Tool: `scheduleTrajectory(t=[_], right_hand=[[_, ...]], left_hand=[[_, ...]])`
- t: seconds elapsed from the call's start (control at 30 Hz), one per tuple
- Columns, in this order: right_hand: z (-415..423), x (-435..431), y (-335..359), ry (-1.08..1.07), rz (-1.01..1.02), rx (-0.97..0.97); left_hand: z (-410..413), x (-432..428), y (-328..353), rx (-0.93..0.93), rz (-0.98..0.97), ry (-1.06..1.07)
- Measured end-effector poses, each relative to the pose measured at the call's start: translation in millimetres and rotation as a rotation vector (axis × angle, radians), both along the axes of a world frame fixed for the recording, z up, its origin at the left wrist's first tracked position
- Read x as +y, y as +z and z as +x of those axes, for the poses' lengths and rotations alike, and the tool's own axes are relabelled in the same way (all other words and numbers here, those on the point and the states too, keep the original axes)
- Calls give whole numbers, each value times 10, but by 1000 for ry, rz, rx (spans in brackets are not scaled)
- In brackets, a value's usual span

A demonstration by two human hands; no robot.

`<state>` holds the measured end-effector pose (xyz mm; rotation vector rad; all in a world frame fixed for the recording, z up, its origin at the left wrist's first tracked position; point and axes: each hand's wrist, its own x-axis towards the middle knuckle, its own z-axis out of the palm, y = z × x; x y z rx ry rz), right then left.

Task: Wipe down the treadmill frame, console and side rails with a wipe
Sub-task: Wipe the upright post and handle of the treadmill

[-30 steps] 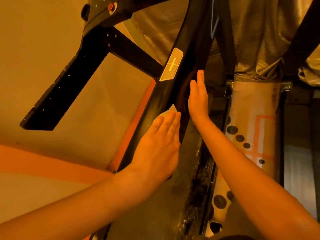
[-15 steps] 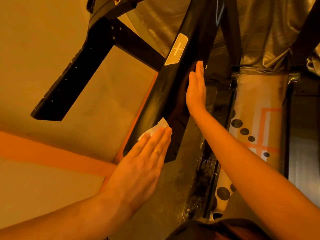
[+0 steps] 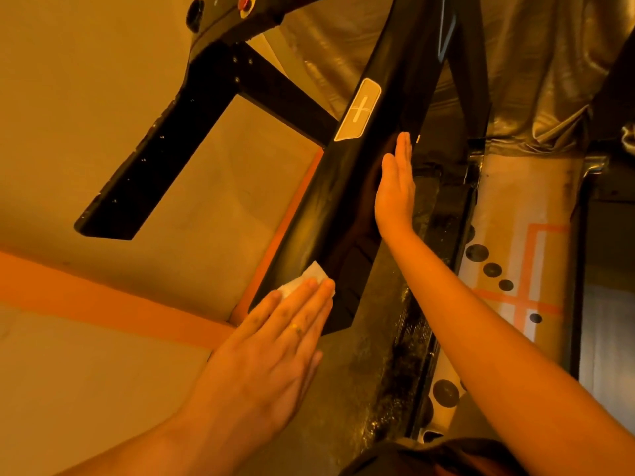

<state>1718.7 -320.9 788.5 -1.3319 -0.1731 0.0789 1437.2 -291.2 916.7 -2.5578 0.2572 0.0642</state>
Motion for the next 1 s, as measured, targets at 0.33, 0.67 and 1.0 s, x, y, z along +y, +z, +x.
scheduleTrajectory(t=[0.33, 0.67, 1.0], right_hand=[[-40, -280, 205, 30, 75, -13], [-224, -531, 349, 274, -87, -611], [282, -553, 490, -148, -135, -460]], left_hand=[[1609, 69, 149, 60, -197, 126], [1606, 473, 129, -92, -987, 170], [2126, 612, 189, -146, -977, 146]])
